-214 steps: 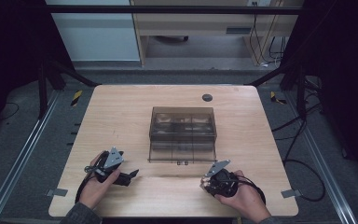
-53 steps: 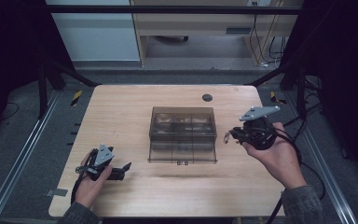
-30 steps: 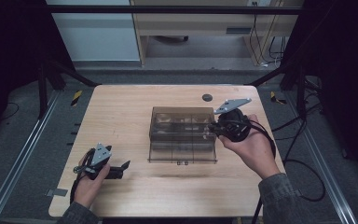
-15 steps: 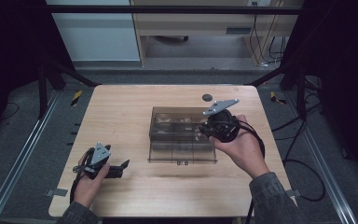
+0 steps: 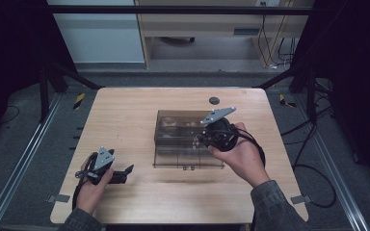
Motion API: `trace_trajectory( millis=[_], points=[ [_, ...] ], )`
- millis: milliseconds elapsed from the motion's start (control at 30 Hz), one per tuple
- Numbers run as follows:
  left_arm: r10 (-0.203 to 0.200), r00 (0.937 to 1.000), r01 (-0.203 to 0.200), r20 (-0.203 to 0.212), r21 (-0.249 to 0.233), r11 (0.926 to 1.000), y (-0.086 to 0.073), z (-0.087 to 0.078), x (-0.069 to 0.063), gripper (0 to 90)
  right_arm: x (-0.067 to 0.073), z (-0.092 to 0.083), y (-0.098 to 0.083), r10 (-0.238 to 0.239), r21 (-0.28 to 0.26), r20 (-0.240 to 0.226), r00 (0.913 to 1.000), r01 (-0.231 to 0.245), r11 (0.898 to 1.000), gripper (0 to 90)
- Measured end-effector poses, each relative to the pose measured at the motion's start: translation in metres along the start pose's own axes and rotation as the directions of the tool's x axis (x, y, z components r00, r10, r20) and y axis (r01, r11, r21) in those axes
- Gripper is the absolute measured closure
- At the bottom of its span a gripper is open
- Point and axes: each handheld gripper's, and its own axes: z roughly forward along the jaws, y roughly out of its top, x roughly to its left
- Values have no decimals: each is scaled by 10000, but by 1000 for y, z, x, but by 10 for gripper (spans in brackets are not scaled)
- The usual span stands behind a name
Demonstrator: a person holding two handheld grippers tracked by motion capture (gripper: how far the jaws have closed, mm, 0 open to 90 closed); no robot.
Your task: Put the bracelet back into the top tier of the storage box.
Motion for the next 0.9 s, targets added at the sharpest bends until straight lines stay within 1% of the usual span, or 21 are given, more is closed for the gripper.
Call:
trace_trajectory(
  millis=[200, 267, 600, 867, 900],
  points=[
    [-1, 10000, 1, -22, -11, 10000, 0, 0, 0, 51, 4, 7, -2, 19, -18, -176, 9998, -19, 10000, 806],
    [-2, 10000, 2, -17, -27, 10000, 0, -1, 0, 51, 5, 8, -3, -27, 73, -182, 9998, 28, 10000, 806],
    [-24, 10000, 24, -32, -26, 10000, 0, -1, 1, 52, 6, 14, -4, 67, 99, -349, 9994, -64, 9999, 806],
    [-20, 10000, 20, -6, -29, 10000, 0, -1, 1, 52, 10, 20, -7, -26, 175, -493, 9988, 35, 9998, 806],
    [-18, 10000, 18, -1, -25, 10000, 0, -1, 1, 52, 10, 20, -8, 17, 157, -518, 9987, -9, 9999, 806]
  ],
)
